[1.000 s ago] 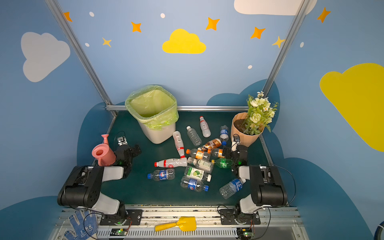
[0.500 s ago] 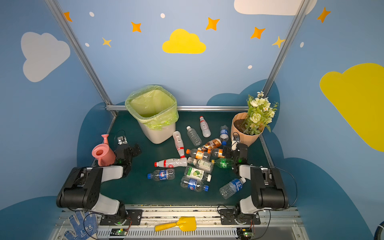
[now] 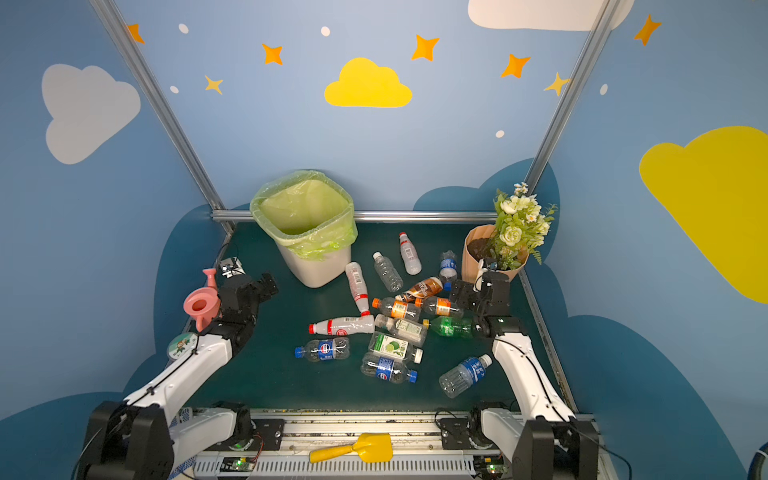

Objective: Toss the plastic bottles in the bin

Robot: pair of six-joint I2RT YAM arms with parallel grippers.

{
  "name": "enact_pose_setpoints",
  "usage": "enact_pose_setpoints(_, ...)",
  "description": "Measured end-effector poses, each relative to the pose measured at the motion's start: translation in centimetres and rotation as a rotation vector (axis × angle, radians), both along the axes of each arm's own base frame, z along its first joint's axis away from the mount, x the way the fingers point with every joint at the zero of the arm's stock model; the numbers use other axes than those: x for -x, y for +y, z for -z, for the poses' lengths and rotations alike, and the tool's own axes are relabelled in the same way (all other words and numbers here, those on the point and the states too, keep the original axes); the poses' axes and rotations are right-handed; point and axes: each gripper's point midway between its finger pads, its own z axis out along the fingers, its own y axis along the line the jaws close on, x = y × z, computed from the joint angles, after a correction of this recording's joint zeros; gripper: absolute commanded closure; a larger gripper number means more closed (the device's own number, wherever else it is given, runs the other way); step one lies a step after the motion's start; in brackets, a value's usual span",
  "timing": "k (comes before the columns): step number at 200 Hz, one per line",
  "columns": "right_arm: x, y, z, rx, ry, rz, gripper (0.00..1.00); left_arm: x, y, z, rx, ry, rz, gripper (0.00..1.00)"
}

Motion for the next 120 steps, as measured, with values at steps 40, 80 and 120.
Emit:
enact_pose_setpoints(40,5.5,-1.3,-0.8,-0.116,0.162,0.184,0.06,1.5,-3.2,-3.2,-0.065,-0.046,0.058,0.00)
enact_pose_setpoints(80,11.0,-1.4,1.1,-0.215,0.362,0.314,0.07,2.7,-2.8,-8.3,-0.091,-0.160,0.042,0.00)
enact_pose_setpoints(120,15.5,-0.9,4.1,-0.286,0.569,0.420,0.08,3.0,-2.6,-9.1,-0.127,-0.162,0.047,0.00)
